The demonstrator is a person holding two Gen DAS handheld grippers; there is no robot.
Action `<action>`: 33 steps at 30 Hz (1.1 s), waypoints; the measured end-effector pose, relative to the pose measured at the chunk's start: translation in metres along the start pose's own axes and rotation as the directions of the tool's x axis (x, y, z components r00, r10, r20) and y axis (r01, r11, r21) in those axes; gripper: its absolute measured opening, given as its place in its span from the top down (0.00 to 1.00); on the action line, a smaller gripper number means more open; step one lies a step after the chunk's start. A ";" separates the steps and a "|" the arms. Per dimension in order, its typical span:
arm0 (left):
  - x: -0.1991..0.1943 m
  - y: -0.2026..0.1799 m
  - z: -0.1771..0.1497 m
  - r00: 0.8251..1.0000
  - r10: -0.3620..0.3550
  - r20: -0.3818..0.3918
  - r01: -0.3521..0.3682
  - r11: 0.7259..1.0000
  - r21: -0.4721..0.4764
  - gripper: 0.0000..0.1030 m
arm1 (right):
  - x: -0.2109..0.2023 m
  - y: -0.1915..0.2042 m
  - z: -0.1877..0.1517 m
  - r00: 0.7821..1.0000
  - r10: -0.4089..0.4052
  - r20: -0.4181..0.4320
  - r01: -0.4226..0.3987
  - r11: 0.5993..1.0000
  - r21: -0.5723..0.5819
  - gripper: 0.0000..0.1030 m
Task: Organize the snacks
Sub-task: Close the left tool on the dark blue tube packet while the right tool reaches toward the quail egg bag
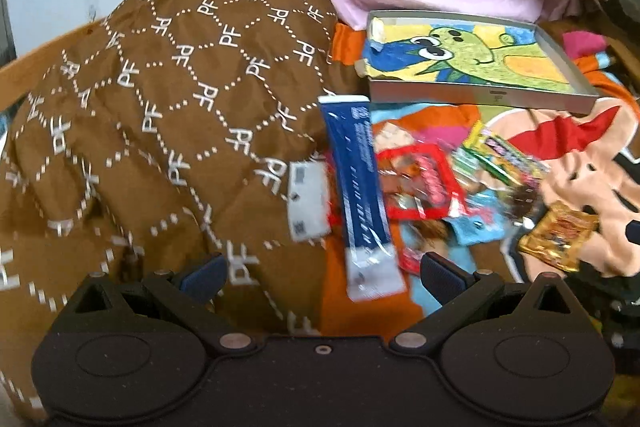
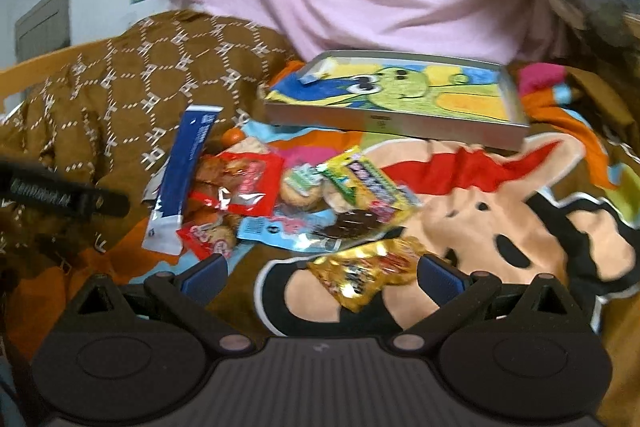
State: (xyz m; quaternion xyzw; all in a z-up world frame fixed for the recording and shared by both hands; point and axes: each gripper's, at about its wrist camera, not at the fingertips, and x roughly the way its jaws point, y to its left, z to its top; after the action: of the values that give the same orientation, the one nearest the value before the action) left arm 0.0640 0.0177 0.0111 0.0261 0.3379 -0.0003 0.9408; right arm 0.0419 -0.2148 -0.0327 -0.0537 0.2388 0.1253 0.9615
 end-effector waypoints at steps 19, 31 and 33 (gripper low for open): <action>0.065 0.013 0.019 0.983 -0.180 0.040 0.182 0.982 -0.057 0.01 | 0.054 0.044 0.016 0.987 0.102 -0.123 -0.111 0.992 -0.064 0.00; 0.079 0.023 0.020 0.939 -0.343 0.006 0.342 0.932 -0.119 0.19 | 0.082 0.075 0.023 0.967 0.161 -0.196 -0.192 0.970 -0.152 0.23; 0.080 0.021 0.021 0.934 -0.358 0.014 0.358 0.929 -0.092 0.21 | 0.088 0.073 0.027 0.965 0.167 -0.205 -0.193 0.974 -0.116 0.24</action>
State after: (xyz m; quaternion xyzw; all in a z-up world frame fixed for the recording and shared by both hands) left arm 0.1393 0.0386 -0.0222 -0.0799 0.3379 -0.1560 0.9247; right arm 0.1094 -0.1215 -0.0537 -0.1087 0.3261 0.2222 0.9124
